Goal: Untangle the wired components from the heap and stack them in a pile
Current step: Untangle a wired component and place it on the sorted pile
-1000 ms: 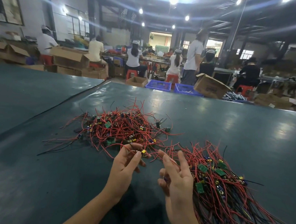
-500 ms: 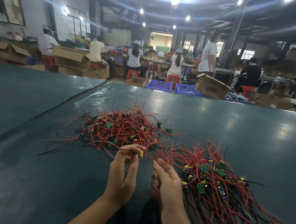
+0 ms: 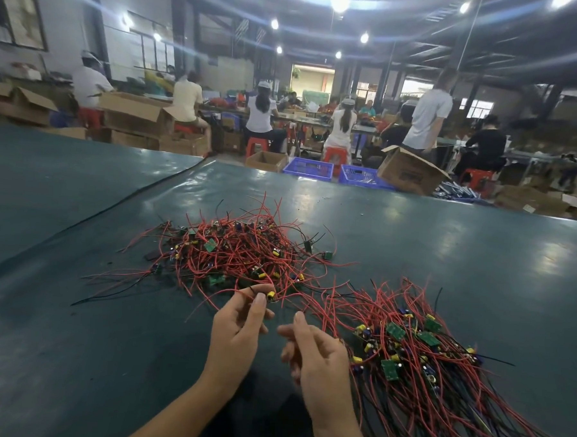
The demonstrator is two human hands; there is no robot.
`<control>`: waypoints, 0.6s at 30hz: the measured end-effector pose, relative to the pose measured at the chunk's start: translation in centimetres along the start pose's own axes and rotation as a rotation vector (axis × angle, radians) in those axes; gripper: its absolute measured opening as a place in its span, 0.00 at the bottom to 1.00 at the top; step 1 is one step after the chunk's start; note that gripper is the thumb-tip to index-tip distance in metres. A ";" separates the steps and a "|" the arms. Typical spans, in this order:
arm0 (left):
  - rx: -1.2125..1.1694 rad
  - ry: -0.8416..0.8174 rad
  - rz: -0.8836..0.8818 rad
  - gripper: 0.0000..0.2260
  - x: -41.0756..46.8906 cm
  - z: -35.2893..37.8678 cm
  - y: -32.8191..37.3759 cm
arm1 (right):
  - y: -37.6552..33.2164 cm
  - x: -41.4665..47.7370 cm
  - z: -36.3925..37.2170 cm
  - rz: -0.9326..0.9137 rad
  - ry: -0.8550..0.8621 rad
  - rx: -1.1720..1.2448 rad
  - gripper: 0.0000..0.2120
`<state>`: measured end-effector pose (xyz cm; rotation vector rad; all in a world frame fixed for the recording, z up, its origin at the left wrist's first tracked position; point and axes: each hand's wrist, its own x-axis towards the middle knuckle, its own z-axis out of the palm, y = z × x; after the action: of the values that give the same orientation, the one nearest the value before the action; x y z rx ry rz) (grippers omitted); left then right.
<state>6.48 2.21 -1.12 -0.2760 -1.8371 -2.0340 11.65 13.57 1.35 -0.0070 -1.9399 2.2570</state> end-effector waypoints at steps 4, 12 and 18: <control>-0.060 -0.140 -0.018 0.11 -0.5 0.3 0.1 | 0.2 0.0 0.3 0.020 0.031 -0.072 0.25; -0.047 -0.292 -0.019 0.09 -1.0 0.7 0.0 | -0.1 0.6 0.0 0.179 0.132 0.147 0.10; -0.028 -0.213 0.041 0.07 -0.9 0.7 -0.1 | -0.1 0.6 -0.1 0.231 0.235 0.295 0.16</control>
<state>7.13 3.01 -1.50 -0.5523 -1.9089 -2.0715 11.06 13.82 1.54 -0.4593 -1.5446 2.5315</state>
